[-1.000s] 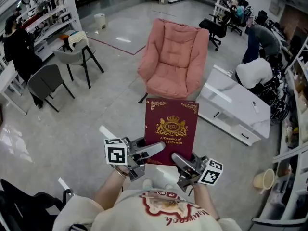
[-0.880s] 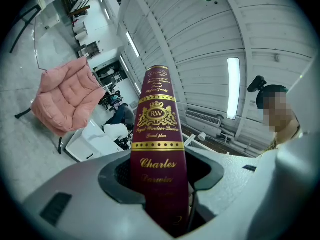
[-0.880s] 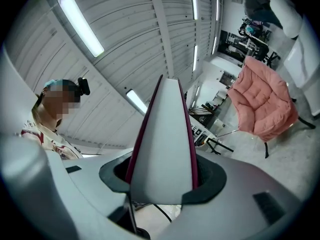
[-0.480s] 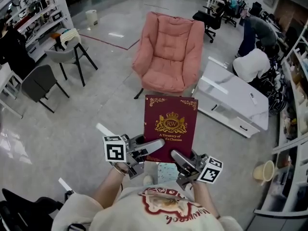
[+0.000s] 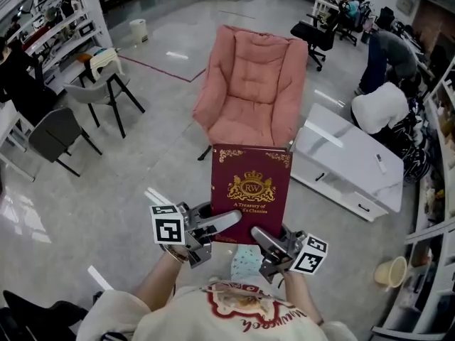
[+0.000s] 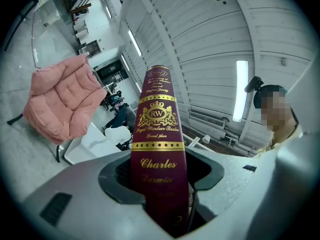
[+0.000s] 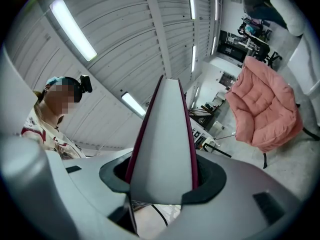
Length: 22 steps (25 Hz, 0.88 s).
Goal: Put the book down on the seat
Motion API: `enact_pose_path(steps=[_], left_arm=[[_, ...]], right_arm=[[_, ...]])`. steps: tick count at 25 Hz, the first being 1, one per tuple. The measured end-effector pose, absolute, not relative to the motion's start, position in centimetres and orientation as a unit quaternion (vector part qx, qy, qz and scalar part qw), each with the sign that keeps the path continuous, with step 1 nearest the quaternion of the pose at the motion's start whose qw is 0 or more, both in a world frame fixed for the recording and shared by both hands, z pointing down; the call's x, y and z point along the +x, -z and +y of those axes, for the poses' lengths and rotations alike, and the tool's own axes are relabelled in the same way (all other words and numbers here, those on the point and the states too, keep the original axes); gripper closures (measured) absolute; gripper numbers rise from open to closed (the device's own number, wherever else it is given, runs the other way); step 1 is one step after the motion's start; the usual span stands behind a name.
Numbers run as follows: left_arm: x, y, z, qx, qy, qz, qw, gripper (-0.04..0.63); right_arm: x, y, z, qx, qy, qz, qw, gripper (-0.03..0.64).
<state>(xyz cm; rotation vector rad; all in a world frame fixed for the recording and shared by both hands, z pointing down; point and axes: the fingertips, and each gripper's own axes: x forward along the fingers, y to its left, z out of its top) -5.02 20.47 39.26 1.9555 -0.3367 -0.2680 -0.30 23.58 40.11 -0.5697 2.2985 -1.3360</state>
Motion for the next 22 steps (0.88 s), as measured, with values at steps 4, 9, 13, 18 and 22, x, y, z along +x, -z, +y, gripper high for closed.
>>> enact_pose_path(steps=[4, 9, 13, 18, 22], left_arm=[[-3.0, -40.8, 13.7, 0.818, 0.116, -0.151, 0.543, 0.357], [-1.0, -42.0, 7.2, 0.815, 0.124, -0.161, 0.543, 0.356], [0.9, -43.0, 3.1, 0.817, 0.126, -0.165, 0.537, 0.356], [2.1, -44.6, 0.0, 0.812, 0.132, -0.18, 0.54, 0.356], [1.6, -45.2, -1.2, 0.807, 0.128, -0.185, 0.545, 0.356]], right_arm=[[1.8, -41.6, 16.7, -0.2, 0.487, 0.825, 0.206, 0.394], [3.8, -42.8, 10.1, -0.192, 0.493, 0.825, 0.2, 0.394], [5.8, -43.9, 5.9, -0.186, 0.49, 0.828, 0.2, 0.394], [7.1, -45.4, 2.6, -0.173, 0.498, 0.827, 0.194, 0.394], [6.6, -45.9, 1.5, -0.171, 0.506, 0.822, 0.197, 0.394]])
